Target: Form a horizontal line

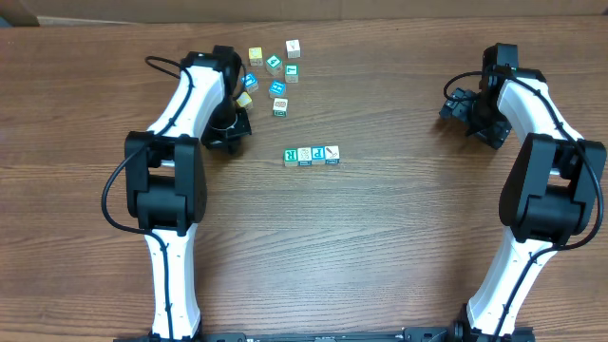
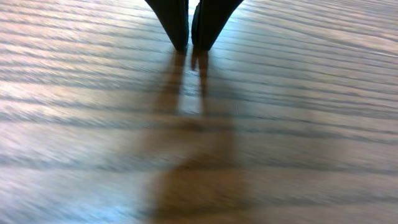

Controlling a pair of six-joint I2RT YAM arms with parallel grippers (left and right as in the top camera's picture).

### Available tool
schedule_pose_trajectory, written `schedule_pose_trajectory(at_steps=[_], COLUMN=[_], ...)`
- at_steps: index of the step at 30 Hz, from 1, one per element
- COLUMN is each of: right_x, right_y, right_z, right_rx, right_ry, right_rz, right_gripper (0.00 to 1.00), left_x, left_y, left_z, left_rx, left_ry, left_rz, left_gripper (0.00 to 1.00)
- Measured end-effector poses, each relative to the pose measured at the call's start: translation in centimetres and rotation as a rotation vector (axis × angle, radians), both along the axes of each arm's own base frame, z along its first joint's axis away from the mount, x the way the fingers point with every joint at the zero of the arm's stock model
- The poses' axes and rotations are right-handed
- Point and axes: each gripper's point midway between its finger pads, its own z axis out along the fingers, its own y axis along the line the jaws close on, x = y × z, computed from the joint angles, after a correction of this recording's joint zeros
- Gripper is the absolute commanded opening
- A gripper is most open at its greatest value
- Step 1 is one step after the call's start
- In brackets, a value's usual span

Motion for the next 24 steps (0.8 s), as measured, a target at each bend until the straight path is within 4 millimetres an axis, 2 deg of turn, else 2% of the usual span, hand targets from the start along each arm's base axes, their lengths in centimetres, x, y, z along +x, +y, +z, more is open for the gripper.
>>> schedule_pose_trajectory(at_steps=[3,4,5,7,12,24], right_x=[0.0,0.0,0.0,0.0,0.0,0.0], right_y=[0.0,0.0,0.0,0.0,0.0,0.0], right_z=[0.0,0.0,0.0,0.0,0.0,0.0], right_rx=[0.0,0.0,0.0,0.0,0.0,0.0], right_ry=[0.0,0.0,0.0,0.0,0.0,0.0], right_rz=[0.0,0.0,0.0,0.0,0.0,0.0], right_gripper=[1.0,1.0,1.0,1.0,1.0,1.0], left_x=[0.0,0.0,0.0,0.0,0.3,4.1], left_y=[1.1,1.3,1.3,1.9,1.8,1.4], left_z=[0.0,0.0,0.0,0.1,0.2,0.0], left_rx=[0.004,0.008,0.007,0.013,0.009,-0.011], left_ry=[0.004,0.006,0.007,0.007,-0.007,-0.161], left_rz=[0.017,0.024,0.015,0.024,0.022,0.023], left_gripper=[0.41,0.62,0.98,1.0,1.0,1.0])
